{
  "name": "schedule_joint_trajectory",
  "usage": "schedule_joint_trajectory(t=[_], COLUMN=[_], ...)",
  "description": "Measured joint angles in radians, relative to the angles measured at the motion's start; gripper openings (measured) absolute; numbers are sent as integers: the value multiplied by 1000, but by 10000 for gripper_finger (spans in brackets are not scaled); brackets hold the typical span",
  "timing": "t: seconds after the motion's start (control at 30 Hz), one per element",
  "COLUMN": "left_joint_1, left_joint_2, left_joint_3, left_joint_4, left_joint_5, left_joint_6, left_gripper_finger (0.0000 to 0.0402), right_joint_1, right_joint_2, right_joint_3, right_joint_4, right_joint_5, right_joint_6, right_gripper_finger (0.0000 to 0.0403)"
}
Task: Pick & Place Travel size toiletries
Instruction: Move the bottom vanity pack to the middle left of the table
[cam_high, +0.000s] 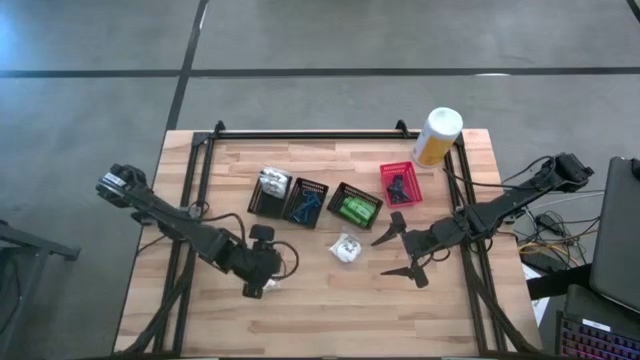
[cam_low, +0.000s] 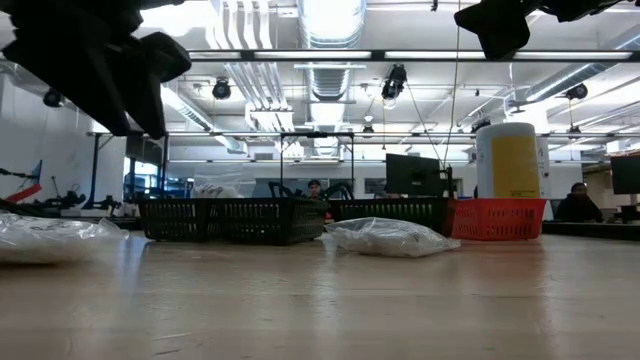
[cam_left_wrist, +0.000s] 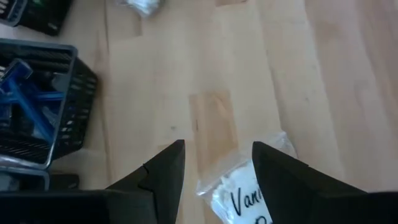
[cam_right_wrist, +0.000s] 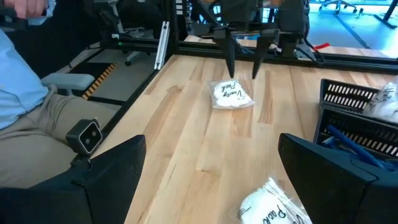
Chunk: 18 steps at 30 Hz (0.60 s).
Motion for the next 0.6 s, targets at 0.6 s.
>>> schedule_joint_trajectory(t=[0.6], left_joint_1=[0], left_joint_2=[-1], left_joint_3=[0], left_joint_4=[0], left_joint_5=[-1], left_joint_6=[-24], left_gripper_finger=[193], right_joint_1=[0], right_joint_2=[0], right_joint_3=[0], right_joint_4=[-2], right_joint_5=[0], right_joint_6=[2], right_gripper_finger=[364])
